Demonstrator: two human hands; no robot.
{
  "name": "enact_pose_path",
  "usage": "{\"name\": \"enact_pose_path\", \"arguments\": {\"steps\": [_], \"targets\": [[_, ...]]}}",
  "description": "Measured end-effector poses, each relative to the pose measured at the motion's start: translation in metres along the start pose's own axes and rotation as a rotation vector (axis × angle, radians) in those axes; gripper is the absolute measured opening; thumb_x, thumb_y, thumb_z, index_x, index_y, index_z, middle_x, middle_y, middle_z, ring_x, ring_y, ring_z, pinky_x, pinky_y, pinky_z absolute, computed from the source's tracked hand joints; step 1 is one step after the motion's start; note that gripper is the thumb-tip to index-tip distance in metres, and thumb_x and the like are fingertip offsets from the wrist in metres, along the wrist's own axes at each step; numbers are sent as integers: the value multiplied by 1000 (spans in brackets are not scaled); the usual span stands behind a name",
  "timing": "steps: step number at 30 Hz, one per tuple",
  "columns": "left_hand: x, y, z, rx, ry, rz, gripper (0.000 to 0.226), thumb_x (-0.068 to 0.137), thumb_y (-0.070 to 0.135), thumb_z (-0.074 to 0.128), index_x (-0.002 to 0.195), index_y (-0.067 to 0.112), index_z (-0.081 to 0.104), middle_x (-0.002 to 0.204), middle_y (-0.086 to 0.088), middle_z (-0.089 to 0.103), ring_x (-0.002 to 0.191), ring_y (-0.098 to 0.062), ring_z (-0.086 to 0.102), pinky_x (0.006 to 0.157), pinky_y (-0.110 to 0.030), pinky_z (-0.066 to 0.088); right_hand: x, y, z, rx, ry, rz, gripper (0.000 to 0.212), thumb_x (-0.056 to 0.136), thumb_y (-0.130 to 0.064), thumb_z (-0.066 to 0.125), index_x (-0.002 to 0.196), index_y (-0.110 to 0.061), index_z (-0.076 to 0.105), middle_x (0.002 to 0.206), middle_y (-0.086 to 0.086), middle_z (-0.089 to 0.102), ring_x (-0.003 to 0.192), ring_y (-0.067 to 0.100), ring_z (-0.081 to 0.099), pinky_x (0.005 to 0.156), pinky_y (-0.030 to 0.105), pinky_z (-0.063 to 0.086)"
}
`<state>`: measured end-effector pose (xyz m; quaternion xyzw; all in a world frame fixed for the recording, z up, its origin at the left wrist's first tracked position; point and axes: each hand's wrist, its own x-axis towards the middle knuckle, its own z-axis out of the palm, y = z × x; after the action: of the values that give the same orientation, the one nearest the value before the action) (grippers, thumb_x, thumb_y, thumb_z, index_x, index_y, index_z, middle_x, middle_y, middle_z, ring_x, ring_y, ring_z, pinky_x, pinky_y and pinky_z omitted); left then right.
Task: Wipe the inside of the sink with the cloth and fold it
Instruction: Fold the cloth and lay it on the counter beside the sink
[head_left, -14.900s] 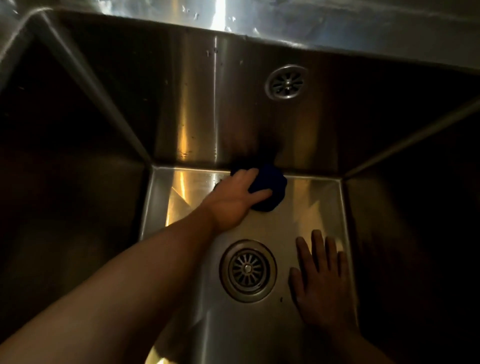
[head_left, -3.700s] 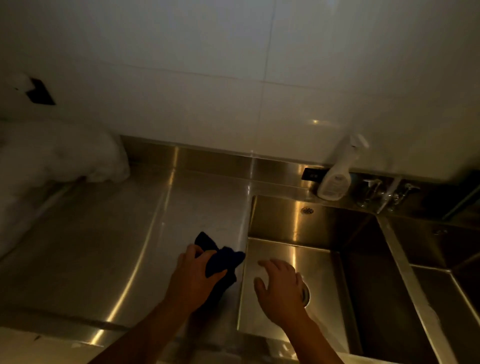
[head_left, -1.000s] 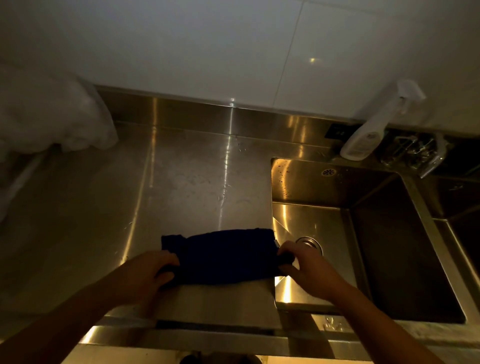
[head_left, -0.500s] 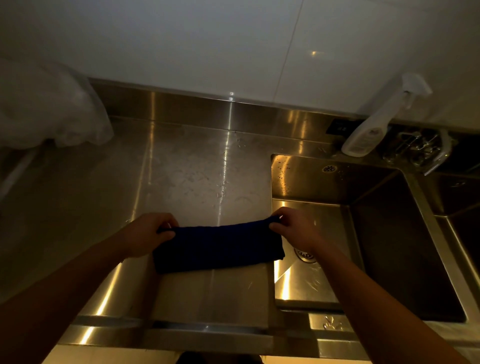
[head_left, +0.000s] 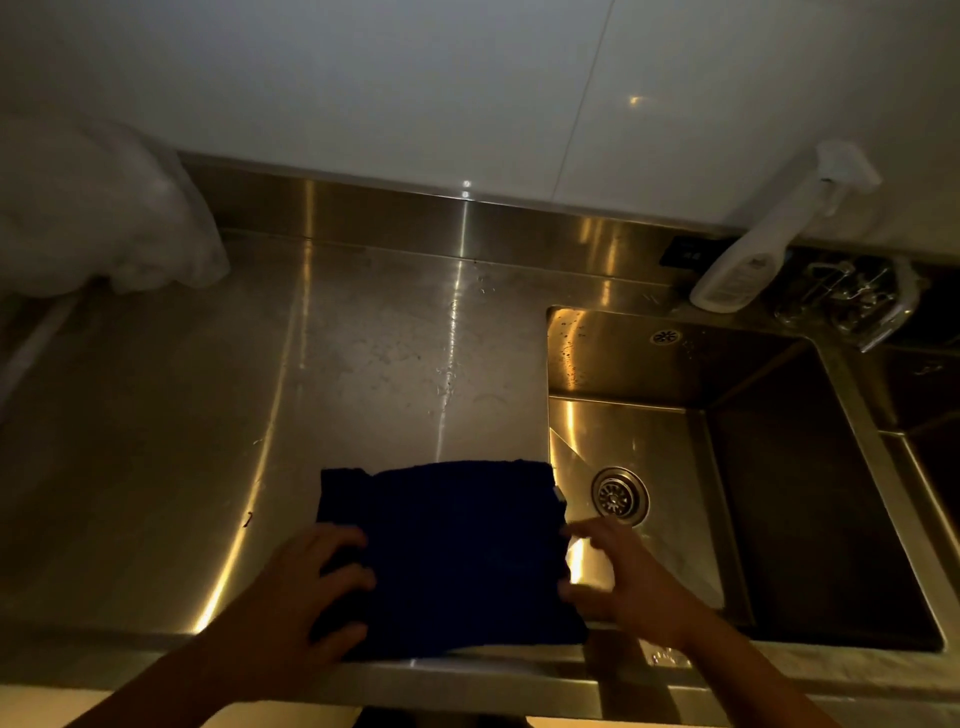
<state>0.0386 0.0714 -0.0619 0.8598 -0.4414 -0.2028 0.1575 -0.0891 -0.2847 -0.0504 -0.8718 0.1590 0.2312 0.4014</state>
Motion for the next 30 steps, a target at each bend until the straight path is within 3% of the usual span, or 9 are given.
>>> {"name": "enact_pose_path", "arguments": {"steps": [1, 3, 6, 12, 15, 19, 24, 28, 30], "targets": [[9, 3, 2, -10, 64, -89, 57, 85, 65, 39, 127, 31, 57, 145, -1, 40, 134, -19, 33, 107, -36, 32, 9, -4, 5, 66, 131, 124, 61, 83, -51, 66, 136, -35, 42, 139, -10, 41, 128, 15, 41, 106, 37, 41], [33, 7, 13, 23, 61, -248, 84, 81, 77, 3, 151, 32, 16, 159, -7, -6, 147, -28, -6, 117, -53, 10, 28, -17, 16, 257, 148, 369, 76, 86, -53, 61, 145, -13, 36, 146, 10, 42, 131, 28, 44, 107, 41, 40], [61, 7, 37, 94, -65, -320, 96, 61, 84, -23, 143, 34, -24, 146, -6, -43, 135, -27, -41, 113, -57, -16, 43, -28, 31, 525, 59, 425, 59, 87, -42, 64, 128, -1, 55, 127, 16, 61, 110, 27, 62, 98, 40, 50], [87, 5, 48, 199, -48, -301, 79, 73, 80, -14, 140, 43, -30, 148, -7, -44, 135, -27, -43, 110, -61, -18, 43, -31, 35, 401, 483, 307, 31, 95, -30, 57, 120, -11, 59, 109, 3, 66, 100, 23, 64, 88, 41, 53], [98, 6, 49, 221, -1, -289, 76, 77, 78, -7, 141, 44, -29, 149, -7, -42, 135, -27, -42, 110, -60, -20, 39, -30, 28, 447, 411, 204, 39, 95, -22, 56, 132, -22, 46, 114, -7, 59, 104, 16, 60, 84, 31, 51], [102, 6, 48, 232, 29, -265, 76, 80, 78, -5, 144, 43, -23, 152, -7, -37, 140, -28, -35, 111, -60, -19, 30, -31, 8, 523, 333, 79, 75, 92, 2, 55, 144, -44, 26, 118, -24, 47, 107, 13, 57, 87, 42, 57], [89, 10, 46, 175, 166, -269, 70, 92, 65, 17, 152, 30, 12, 161, -13, -1, 148, -33, -4, 114, -62, 5, 27, -47, -1, 142, 342, 92, 33, 96, -8, 52, 122, -27, 61, 129, -2, 53, 121, 22, 51, 98, 40, 50], [85, 9, 46, 147, 114, -292, 74, 86, 69, -5, 150, 33, -2, 158, -9, -19, 146, -30, -17, 115, -55, -10, 20, -72, -6, 8, 313, 131, 40, 95, -13, 55, 133, -25, 54, 136, 1, 52, 109, 11, 52, 82, 18, 47], [85, 11, 36, 89, 171, -313, 77, 87, 67, -6, 152, 28, 7, 160, -10, -11, 148, -29, -9, 115, -54, -10, 15, -91, -9, -78, 240, 138, 48, 94, -13, 56, 139, -26, 47, 139, 1, 49, 113, 13, 52, 87, 22, 46]]}}
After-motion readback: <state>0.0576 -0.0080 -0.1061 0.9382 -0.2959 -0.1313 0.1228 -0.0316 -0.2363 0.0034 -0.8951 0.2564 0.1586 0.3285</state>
